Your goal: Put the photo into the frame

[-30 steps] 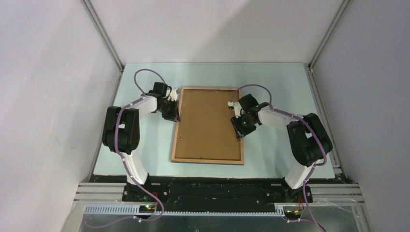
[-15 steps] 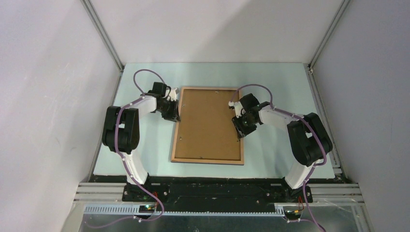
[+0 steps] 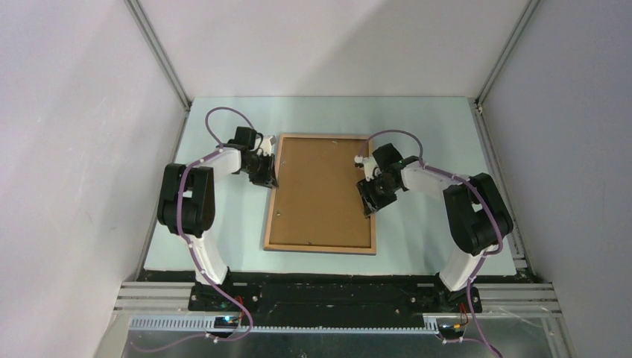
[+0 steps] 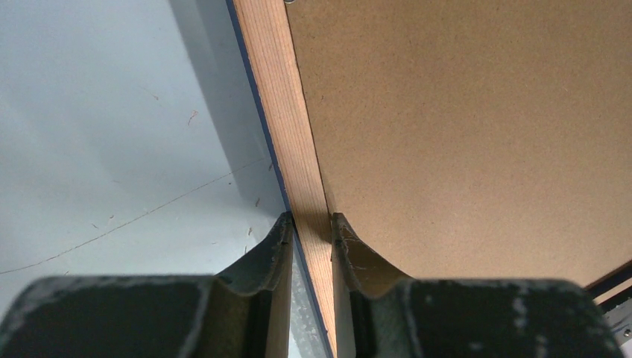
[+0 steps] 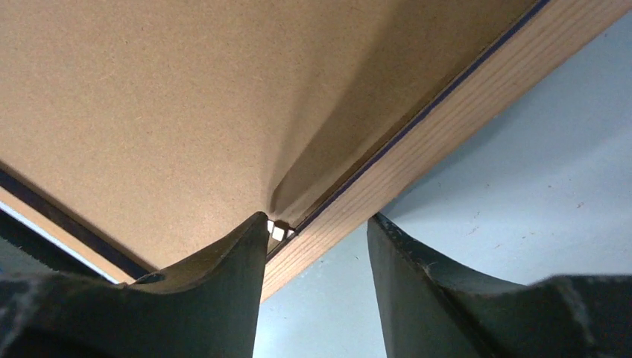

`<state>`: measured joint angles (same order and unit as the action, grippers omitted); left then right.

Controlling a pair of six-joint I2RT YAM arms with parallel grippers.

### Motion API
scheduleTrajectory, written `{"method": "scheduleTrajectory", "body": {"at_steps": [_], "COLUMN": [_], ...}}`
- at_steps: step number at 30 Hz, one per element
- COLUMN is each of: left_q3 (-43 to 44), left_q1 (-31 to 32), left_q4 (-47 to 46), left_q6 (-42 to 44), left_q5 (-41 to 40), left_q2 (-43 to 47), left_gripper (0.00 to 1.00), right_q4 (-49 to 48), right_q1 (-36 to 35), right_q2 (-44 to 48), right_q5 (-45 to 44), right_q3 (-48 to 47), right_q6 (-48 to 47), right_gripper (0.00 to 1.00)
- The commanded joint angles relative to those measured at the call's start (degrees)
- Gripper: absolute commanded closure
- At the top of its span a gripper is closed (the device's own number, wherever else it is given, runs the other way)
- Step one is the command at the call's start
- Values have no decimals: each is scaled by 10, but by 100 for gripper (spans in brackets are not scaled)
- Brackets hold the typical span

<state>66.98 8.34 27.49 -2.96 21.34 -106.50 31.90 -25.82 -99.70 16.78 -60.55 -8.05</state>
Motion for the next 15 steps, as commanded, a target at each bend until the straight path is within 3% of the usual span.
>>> {"method": "scheduleTrajectory", "body": {"at_steps": [1, 7, 15], "left_q3": [0, -2, -2], "left_q1": [4, 4, 5], "left_q4": [3, 2, 2], "left_q6": [16, 16, 7], "left_q5": [32, 67, 113], "left_q2": [-16, -20, -29], "left_gripper": [100, 100, 100], "right_q4": [19, 15, 0], "right_q1": [38, 85, 109], "right_q2": [4, -2, -54], "right_q5": [47, 81, 103], "right_q3": [-20, -52, -89], "right_q6": [10, 38, 70], "right_gripper": [41, 36, 37]}}
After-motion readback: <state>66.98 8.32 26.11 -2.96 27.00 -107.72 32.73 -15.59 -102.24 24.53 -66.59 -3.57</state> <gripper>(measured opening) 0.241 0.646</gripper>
